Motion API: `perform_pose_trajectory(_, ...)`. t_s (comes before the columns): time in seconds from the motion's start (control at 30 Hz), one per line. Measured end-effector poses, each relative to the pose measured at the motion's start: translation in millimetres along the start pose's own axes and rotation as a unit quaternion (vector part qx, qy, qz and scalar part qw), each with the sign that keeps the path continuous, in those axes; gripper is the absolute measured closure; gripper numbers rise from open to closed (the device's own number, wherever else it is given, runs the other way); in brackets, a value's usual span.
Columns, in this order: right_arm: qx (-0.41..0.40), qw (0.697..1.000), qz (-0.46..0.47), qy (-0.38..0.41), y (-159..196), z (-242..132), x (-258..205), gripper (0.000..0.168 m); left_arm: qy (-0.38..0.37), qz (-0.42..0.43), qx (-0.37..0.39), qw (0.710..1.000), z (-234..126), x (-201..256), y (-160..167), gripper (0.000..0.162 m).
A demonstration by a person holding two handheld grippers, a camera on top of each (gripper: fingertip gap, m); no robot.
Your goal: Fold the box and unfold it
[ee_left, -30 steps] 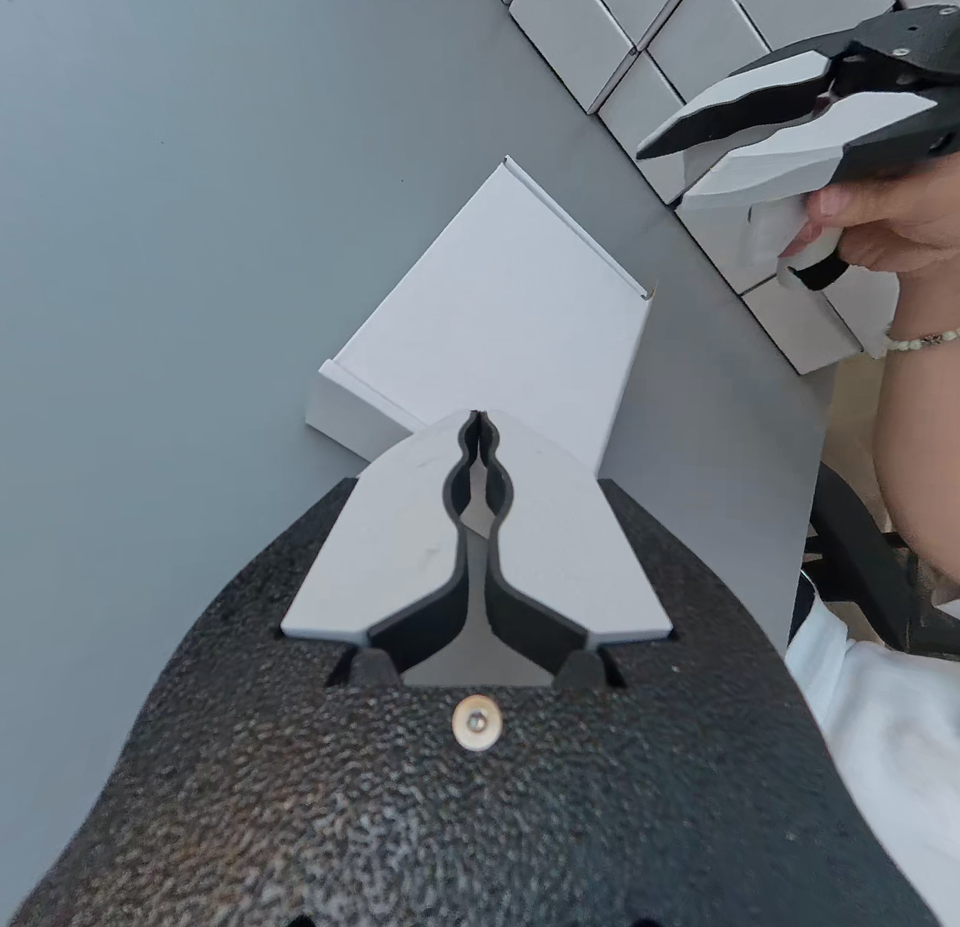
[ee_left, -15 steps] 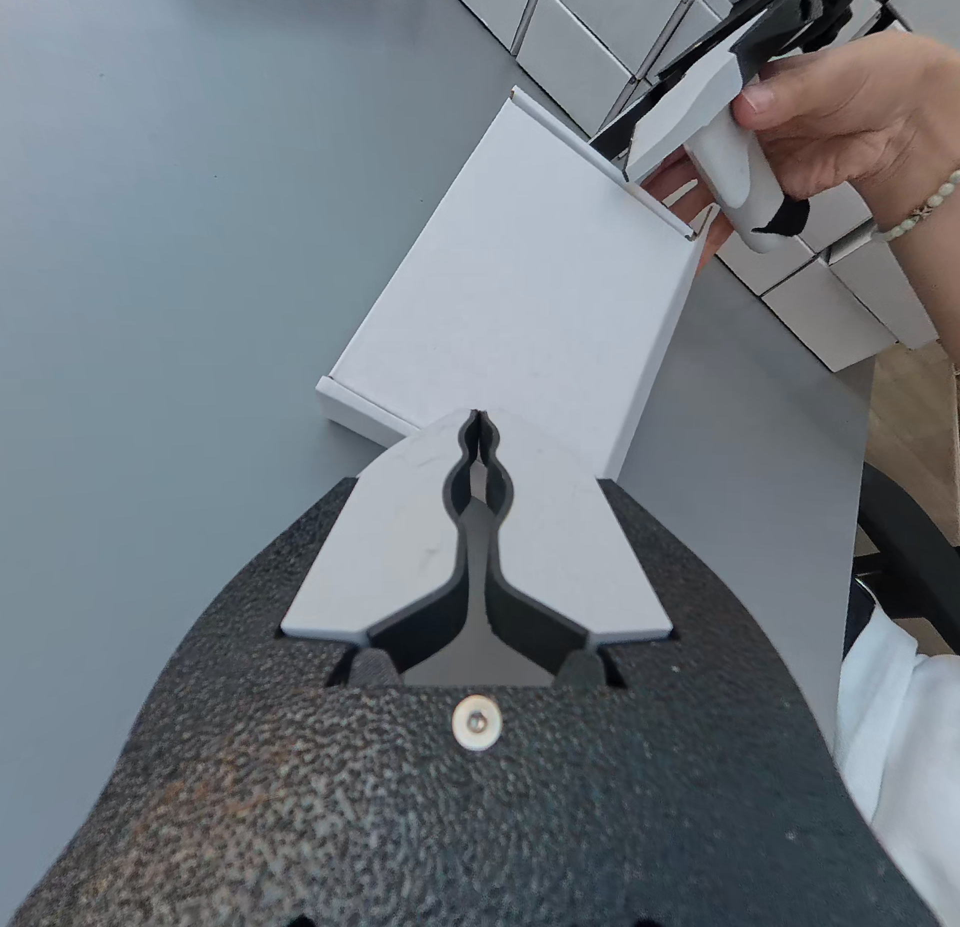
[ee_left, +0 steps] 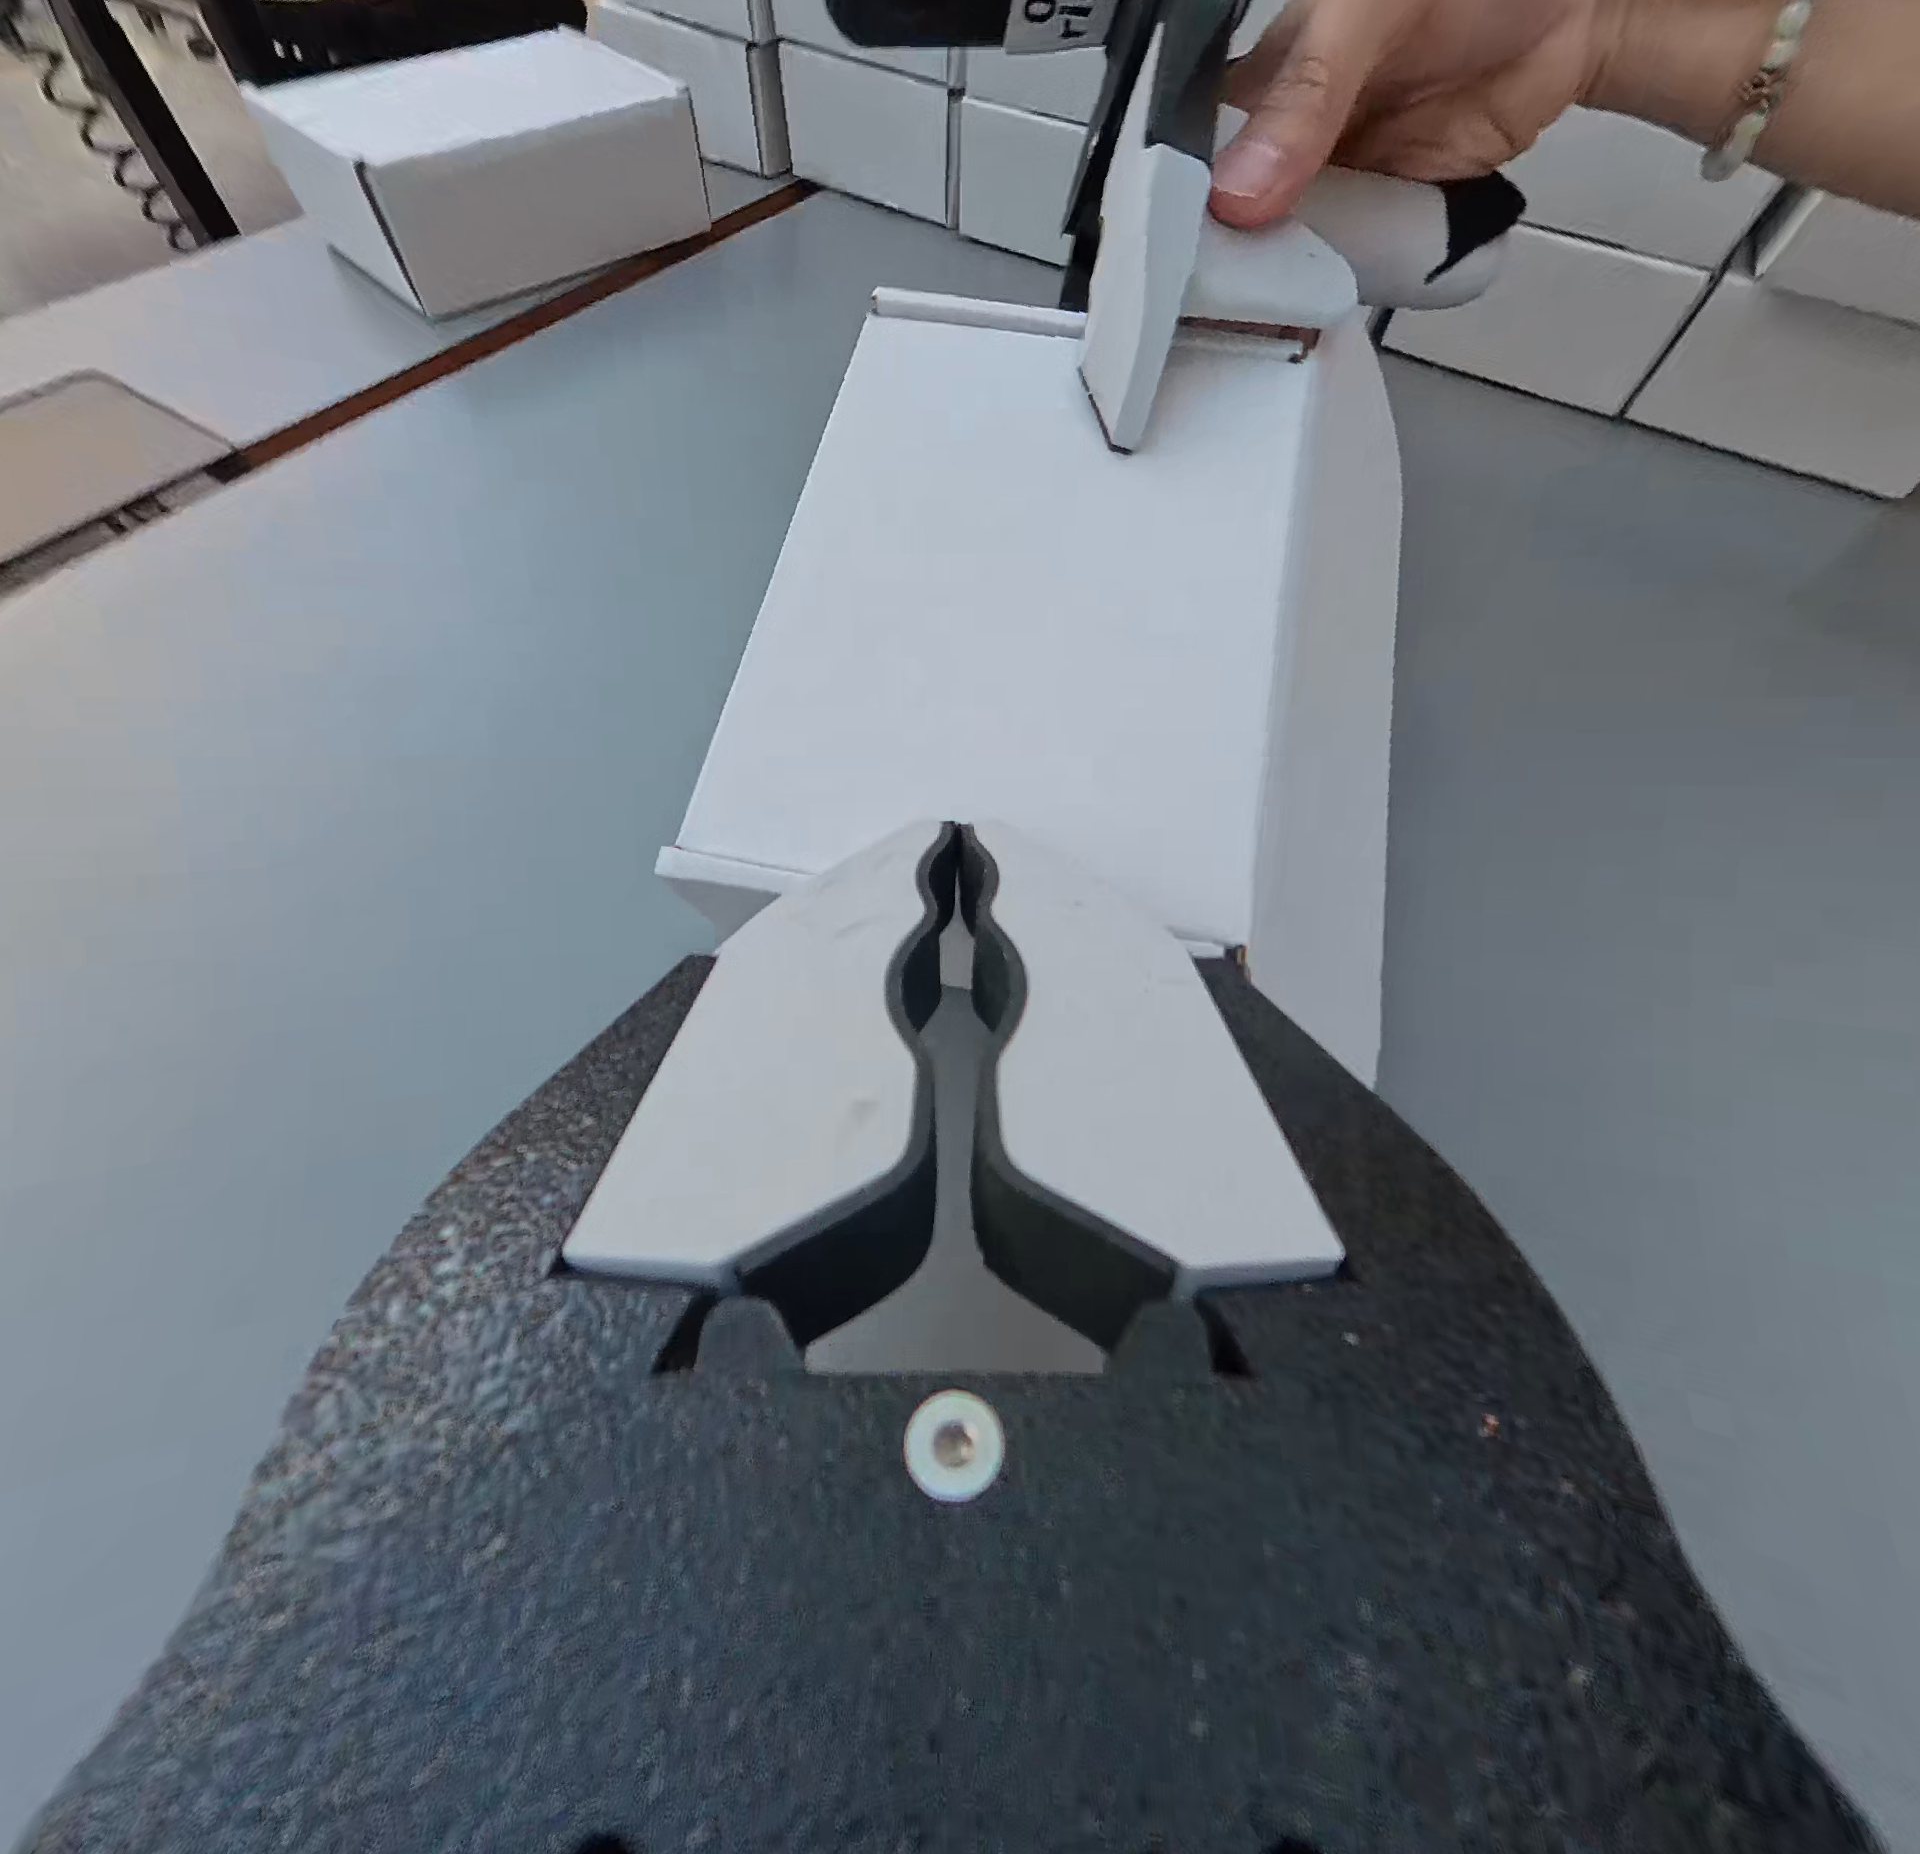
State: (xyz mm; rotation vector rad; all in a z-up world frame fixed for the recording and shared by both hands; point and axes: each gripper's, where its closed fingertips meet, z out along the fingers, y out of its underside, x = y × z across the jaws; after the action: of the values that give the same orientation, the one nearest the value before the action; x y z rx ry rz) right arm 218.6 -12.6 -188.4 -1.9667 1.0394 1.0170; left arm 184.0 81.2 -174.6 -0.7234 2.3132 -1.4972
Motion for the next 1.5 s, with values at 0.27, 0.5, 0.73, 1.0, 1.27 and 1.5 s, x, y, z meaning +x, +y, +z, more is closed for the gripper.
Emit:
perform_pose_trajectory(0.27, 0.008, 0.998, -0.026, -0.064, -6.0, -18.0, -27.3, 0.099, -0.125, 0.383, 0.088, 0.911, -66.1, 15.6, -47.7, 0.116)
perform_pose_trajectory(0.5, -0.010, 0.991, -0.018, -0.129, -3.1, -15.0, -50.7, 0.099, -0.241, 0.634, 0.041, 0.734, -72.0, 24.5, -38.2, 0.082)
perform_pose_trajectory(0.73, -0.035, 0.987, -0.031, -0.151, 4.8, 2.3, -66.9, 0.099, -0.245, 0.752, 0.066, 0.609, -49.8, 49.8, -38.3, 0.081)
perform_pose_trajectory(1.0, -0.024, 0.985, -0.069, -0.155, 10.1, 4.0, -71.6, 0.099, -0.224, 0.771, 0.066, 0.592, -41.4, 66.9, -39.8, 0.093)
perform_pose_trajectory(1.27, 0.178, 0.940, -0.241, -0.160, -21.3, -66.3, -104.7, 0.069, -0.168, 0.448, 0.135, 0.868, -71.5, 36.6, -60.6, 0.095)
perform_pose_trajectory(1.5, 0.263, 0.822, -0.503, 0.054, -16.6, -75.8, -97.7, 0.082, 0.016, 0.111, 0.113, 0.987, -46.6, 7.3, -12.9, 0.096)
